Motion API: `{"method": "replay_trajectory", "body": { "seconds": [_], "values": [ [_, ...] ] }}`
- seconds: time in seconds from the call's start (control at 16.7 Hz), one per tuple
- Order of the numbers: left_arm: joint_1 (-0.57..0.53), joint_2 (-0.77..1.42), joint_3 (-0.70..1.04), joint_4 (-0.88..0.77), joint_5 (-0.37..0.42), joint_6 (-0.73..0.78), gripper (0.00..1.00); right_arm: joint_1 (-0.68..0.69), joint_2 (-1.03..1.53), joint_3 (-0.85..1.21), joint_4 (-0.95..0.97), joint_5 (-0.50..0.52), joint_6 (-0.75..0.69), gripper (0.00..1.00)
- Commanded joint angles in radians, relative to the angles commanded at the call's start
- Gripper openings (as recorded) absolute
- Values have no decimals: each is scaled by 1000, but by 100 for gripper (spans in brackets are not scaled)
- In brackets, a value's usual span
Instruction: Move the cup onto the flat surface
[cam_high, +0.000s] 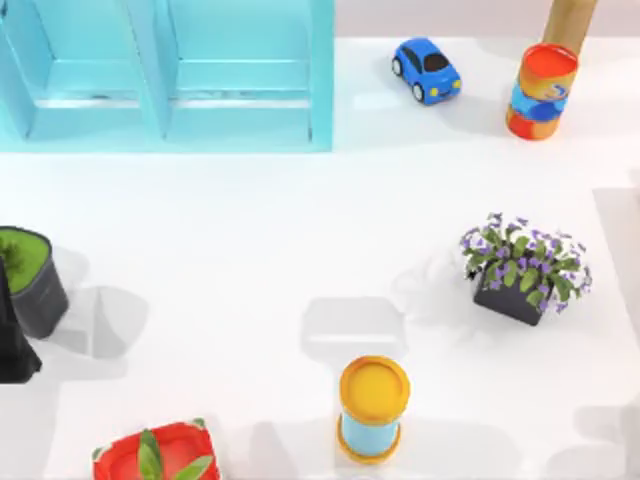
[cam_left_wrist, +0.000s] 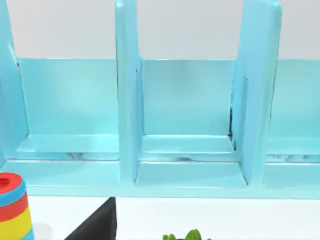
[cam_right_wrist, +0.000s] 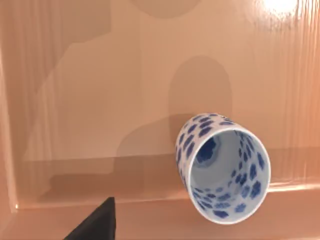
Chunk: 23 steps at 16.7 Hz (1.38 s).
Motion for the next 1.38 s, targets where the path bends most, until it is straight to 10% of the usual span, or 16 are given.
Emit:
{"method": "replay_trajectory", "body": {
  "seconds": [0.72, 1.38],
  "values": [
    [0, 0, 0, 0, 0, 0, 100, -113, 239, 210, -200, 5, -122, 100],
    [0, 0, 0, 0, 0, 0, 100, -112, 312, -29, 110, 5, -117, 100]
  ]
}}
